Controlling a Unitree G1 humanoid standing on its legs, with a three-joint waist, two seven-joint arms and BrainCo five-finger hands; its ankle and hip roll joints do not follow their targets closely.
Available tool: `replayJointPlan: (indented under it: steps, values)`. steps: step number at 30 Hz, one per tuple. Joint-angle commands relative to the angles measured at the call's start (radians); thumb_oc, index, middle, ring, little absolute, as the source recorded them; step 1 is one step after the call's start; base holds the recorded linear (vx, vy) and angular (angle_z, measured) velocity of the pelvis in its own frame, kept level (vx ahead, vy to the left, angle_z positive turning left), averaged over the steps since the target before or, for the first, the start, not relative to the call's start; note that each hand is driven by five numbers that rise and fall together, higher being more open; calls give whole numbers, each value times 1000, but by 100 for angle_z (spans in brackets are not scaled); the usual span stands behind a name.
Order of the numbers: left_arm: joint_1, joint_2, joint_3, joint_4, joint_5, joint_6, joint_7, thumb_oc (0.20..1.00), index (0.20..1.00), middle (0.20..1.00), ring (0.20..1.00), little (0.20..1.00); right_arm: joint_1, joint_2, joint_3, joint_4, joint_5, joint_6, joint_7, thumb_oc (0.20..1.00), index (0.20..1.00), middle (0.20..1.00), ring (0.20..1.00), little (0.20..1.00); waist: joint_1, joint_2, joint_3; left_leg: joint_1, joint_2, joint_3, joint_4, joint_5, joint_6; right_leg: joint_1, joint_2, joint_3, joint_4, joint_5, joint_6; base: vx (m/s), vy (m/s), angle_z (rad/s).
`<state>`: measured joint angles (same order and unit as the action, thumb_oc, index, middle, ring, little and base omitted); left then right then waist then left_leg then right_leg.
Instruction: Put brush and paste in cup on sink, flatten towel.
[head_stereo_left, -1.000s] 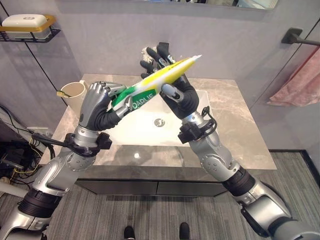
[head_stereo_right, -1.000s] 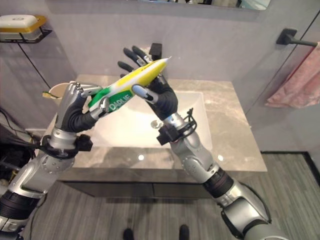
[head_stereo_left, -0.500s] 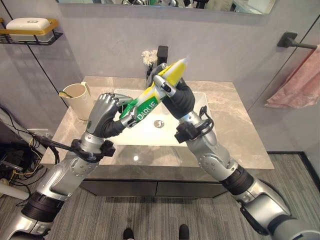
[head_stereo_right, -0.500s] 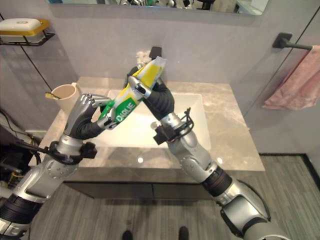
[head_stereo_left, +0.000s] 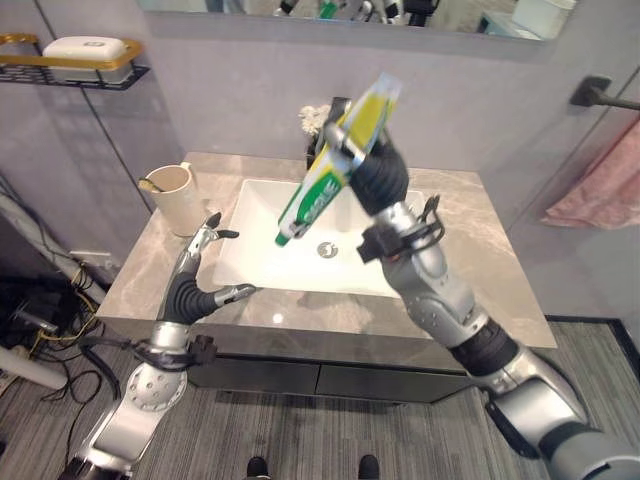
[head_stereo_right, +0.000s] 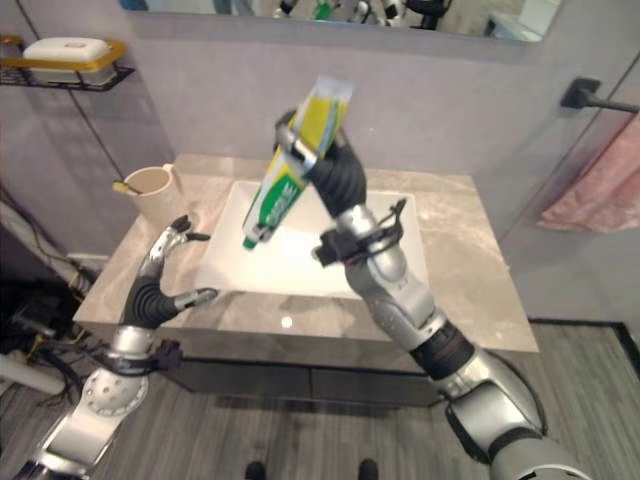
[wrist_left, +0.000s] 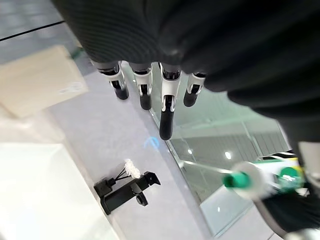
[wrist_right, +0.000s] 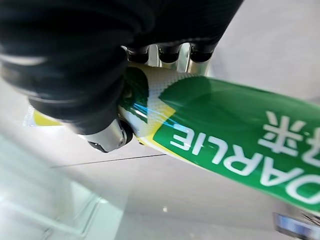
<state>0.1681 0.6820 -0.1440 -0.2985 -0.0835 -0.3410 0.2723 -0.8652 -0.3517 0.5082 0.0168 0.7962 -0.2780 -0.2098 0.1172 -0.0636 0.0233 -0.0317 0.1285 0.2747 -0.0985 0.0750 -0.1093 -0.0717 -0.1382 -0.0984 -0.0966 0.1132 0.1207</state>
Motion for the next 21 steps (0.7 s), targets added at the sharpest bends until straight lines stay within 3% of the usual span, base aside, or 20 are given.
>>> replayJointPlan:
  steps: [1, 3, 4, 6, 8, 9, 10, 13, 21]
  values:
    - [-51, 111, -4, -18, -90, -84, -67, 1000, 1000, 1000, 1000, 1000, -253, 35, -86, 41, -79, -102, -55, 200, 200, 200, 200, 200, 51, -30, 7, 18, -33, -61, 11, -35, 12, 26, -91, -34, 9, 21, 66, -7, -19, 22]
    - [-47, 130, -4, 3, -83, -80, -65, 1000, 1000, 1000, 1000, 1000, -289, 43, -87, 76, -77, -108, -65, 200, 200, 200, 200, 200, 55, -33, 9, 14, -36, -70, 11, -32, 11, 28, -90, -39, 9, 18, 65, -12, -21, 23]
    - [-22, 193, -33, 65, -47, -63, -92, 1000, 1000, 1000, 1000, 1000, -360, 41, -64, 168, -112, -86, -77, 200, 200, 200, 200, 200, 77, -33, 15, 4, -39, -86, 11, -27, 10, 33, -91, -51, 9, 19, 65, -14, -15, 22]
    - [-3, 209, -40, 89, -72, -52, -121, 1000, 1000, 1000, 1000, 1000, -392, 39, -58, 198, -136, -78, -85, 200, 200, 200, 200, 200, 89, -33, 17, -5, -41, -96, 11, -22, 10, 33, -92, -59, 9, 20, 65, -19, -11, 37]
    - [52, 252, -35, 141, -139, -50, -177, 1000, 1000, 1000, 1000, 1000, -459, 24, -50, 277, -182, -70, -104, 200, 200, 200, 200, 200, 128, -30, 26, -31, -49, -130, 11, -11, 7, 38, -97, -84, 9, 20, 68, -27, -14, 35]
    - [52, 252, -34, 140, -139, -50, -178, 1000, 1000, 1000, 1000, 1000, -459, 25, -50, 278, -182, -70, -104, 200, 200, 200, 200, 200, 126, -30, 26, -32, -49, -131, 11, -10, 8, 38, -97, -86, 9, 19, 68, -31, -23, 44]
    - [101, 237, -20, 192, -236, -30, -215, 1000, 1000, 1000, 1000, 1000, -493, -3, -43, 313, -216, -59, -121, 200, 200, 200, 200, 200, 154, -25, 33, -54, -58, -165, 11, -1, 7, 41, -101, -114, 9, 20, 71, -26, -27, 48]
    - [147, 237, -15, 265, -301, 4, -268, 1000, 1000, 1000, 1000, 1000, -518, -44, -49, 333, -267, -47, -144, 200, 200, 200, 200, 200, 185, -17, 43, -89, -73, -215, 11, 12, 9, 50, -109, -168, 9, 18, 77, -12, -27, 62]
    - [169, 239, -72, 378, -302, 52, -328, 1000, 1000, 1000, 1000, 1000, -595, -56, -53, 402, -337, -40, -179, 200, 200, 200, 200, 200, 223, 1, 51, -128, -105, -285, 11, 18, 23, 71, -123, -231, 9, 15, 85, 44, 13, 44]
